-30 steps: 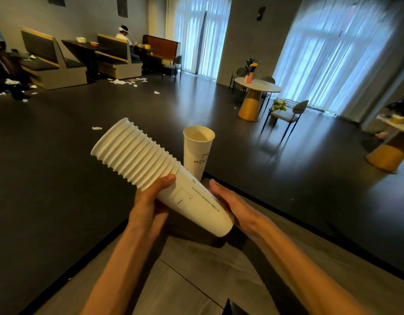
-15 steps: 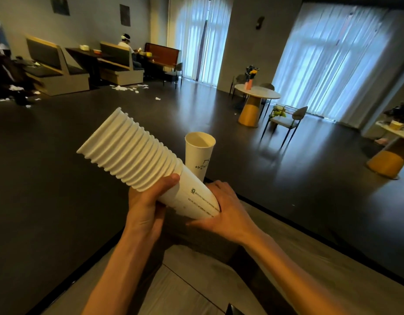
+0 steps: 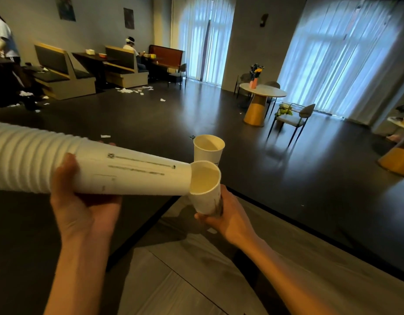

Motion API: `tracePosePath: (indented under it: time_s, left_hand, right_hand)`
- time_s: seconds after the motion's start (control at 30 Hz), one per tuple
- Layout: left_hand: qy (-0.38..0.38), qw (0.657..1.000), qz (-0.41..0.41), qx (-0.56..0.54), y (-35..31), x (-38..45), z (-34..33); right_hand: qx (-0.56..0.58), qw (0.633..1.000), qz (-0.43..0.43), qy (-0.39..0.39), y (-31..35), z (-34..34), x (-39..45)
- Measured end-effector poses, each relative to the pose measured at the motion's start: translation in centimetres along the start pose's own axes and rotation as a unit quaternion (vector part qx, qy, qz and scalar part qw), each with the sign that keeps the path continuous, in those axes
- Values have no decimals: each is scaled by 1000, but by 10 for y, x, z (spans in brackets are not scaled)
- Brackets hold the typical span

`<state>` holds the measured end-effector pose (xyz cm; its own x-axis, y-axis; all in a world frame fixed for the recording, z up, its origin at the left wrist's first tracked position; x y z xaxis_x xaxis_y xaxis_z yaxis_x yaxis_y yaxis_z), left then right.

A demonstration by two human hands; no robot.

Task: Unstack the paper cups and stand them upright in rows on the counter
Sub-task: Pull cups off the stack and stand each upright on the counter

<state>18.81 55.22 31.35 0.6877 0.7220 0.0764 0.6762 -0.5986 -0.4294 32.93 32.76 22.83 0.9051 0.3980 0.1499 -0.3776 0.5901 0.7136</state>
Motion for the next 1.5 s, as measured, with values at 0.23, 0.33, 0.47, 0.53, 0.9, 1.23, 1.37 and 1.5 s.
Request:
tracePosePath:
  time_s: [0.23, 0.33, 0.47, 0.53, 0.9, 1.23, 1.37, 1.5]
  left_hand:
    - [-55, 998, -12, -35, -19, 7, 13]
    - [-39, 999, -4, -26, -14, 7, 12]
    - [-2, 1000, 4, 0, -5, 9, 12]
    - [22, 999, 12, 25, -2, 10, 12]
    - [89, 990, 13, 105, 12, -1, 1]
    - [97, 971, 107, 192, 27, -48, -6]
    - [102, 965, 102, 219, 23, -59, -10]
    - [136, 951, 83, 265, 6, -59, -6]
  right_hand:
    - [104, 993, -48, 24, 9, -32, 18]
    - [112, 992, -54, 24, 13, -43, 28]
    - [128, 991, -32, 31, 13, -55, 37]
    - [131, 990, -29, 33, 9, -60, 39]
    - [161, 982, -83, 52, -19, -59, 25]
    - [291, 920, -147, 220, 33, 18, -51]
    - [126, 949, -53, 285, 62, 14, -70]
    - [87, 968, 13, 233, 74, -3, -75]
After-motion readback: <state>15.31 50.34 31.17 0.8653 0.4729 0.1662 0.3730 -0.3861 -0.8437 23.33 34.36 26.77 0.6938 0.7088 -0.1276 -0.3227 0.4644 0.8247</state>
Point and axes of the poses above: each hand's wrist, its own x-axis towards the middle knuckle, its own z-axis out of the back of the hand, y = z × x, the point moved 3 cm from there along x, towards the middle knuckle, and after that the axes turned 4 degrees about -z, right-handed, at the moved point
